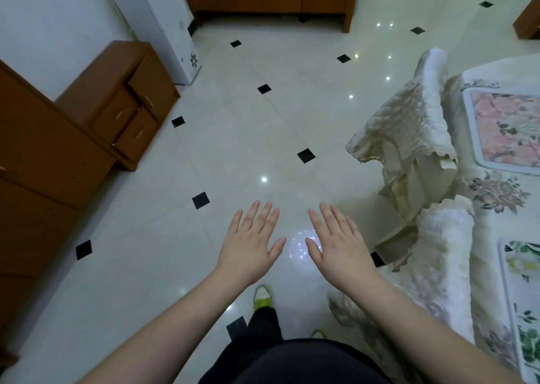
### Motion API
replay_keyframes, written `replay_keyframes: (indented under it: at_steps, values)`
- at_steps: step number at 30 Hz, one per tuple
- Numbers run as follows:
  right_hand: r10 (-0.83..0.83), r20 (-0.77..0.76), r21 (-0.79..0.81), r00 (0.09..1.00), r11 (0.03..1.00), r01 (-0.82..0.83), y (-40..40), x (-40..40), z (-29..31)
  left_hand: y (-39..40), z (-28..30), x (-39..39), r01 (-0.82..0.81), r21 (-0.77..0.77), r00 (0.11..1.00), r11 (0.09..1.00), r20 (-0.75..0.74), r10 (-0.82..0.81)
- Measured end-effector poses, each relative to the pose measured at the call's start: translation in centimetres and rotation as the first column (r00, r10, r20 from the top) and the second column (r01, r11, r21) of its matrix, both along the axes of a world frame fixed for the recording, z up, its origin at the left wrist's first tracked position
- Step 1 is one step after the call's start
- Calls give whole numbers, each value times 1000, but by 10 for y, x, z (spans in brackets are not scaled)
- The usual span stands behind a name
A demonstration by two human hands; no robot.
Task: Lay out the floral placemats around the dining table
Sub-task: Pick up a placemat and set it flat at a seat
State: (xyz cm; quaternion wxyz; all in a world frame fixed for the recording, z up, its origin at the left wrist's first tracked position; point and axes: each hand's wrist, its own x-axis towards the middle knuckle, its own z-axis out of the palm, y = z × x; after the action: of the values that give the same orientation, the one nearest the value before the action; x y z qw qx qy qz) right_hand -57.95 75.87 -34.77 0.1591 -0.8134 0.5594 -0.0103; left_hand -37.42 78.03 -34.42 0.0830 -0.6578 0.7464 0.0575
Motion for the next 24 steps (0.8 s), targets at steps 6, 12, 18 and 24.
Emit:
replay_keyframes:
  at_steps: [6,12,18,24]
  values:
    - [13,-42,-29,999,999,-14,-71,49,-6,-80,-10,38,23,-47,1000,999,0,-23]
    - [-54,-137,-56,989,997,47,-142,95,2,-150,-11,100,38,-16,997,999,-60,-39]
    - [-113,-183,-99,977,990,96,-201,115,14,-233,-3,134,67,-52,993,996,-95,-71]
    - [-138,-185,-56,973,990,130,-253,114,10,-298,-2,125,100,-49,982,994,-157,-106]
